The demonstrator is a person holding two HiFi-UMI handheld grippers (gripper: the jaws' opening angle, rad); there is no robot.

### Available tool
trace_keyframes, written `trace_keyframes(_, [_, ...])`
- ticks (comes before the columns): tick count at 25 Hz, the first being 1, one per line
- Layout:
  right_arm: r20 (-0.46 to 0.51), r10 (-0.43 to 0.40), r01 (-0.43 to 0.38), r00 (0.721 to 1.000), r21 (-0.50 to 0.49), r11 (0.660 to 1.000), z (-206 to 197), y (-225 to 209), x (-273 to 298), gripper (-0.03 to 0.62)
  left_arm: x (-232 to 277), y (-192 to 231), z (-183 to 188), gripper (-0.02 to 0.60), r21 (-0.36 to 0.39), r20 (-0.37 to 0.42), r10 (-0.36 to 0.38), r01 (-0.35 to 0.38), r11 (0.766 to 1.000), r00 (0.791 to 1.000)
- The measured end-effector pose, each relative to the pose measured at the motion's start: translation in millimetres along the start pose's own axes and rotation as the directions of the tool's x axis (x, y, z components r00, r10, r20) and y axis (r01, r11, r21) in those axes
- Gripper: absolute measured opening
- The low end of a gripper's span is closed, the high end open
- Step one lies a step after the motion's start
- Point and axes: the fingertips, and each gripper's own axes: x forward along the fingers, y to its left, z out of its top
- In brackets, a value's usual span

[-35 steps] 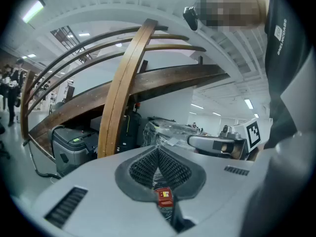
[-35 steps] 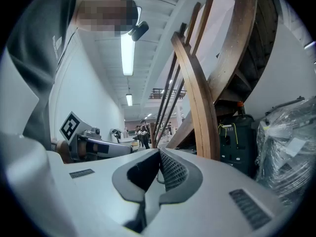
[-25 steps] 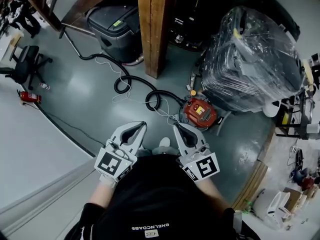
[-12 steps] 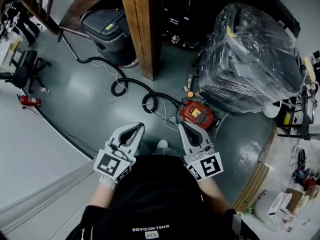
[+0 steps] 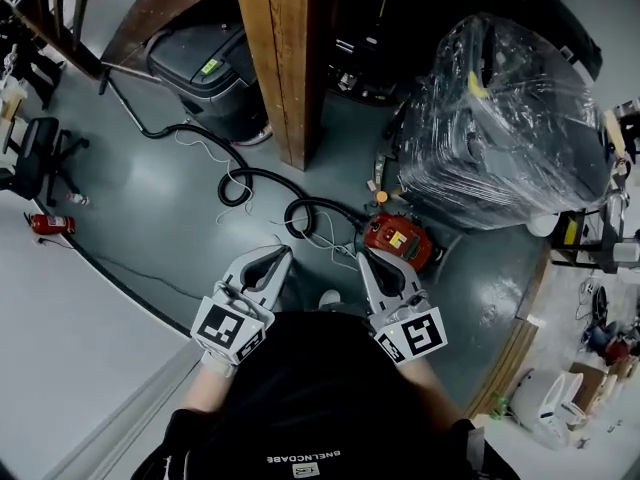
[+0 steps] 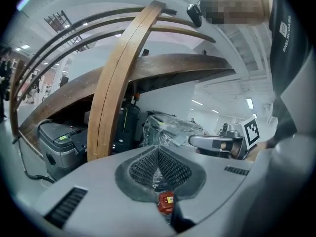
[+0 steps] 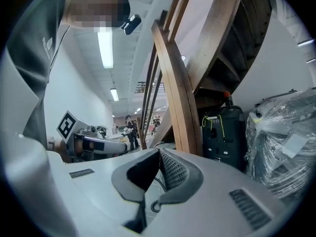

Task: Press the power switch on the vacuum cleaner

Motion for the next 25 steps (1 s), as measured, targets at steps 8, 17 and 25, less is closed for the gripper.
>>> trace_keyframes(8, [-0.026, -0.099, 0.100, 0.995, 0.034, 0.994, 20.1, -11.9, 110.1, 0.025, 37.9, 106.5, 34.9, 0.014, -0.023, -0.054, -0.152, 0.151, 0.988, 0.987])
trace_keyframes(17, [-0.050, -0.266, 0.269, 0.963, 0.094, 0.958, 21.9, -41.4, 142.6, 0.025, 75.2, 142.6, 43.6, 0.014, 0.000, -0.141, -0.329, 0.332, 0.943, 0.934])
trace_keyframes(25, [-0.115, -0.365, 0.381, 0.924, 0.174, 0.908, -9.2, -84.8, 96.1, 0.025, 109.3, 109.5, 26.3, 0.014, -0.010, -0.223, -0.374, 0.382, 0.924, 0.900])
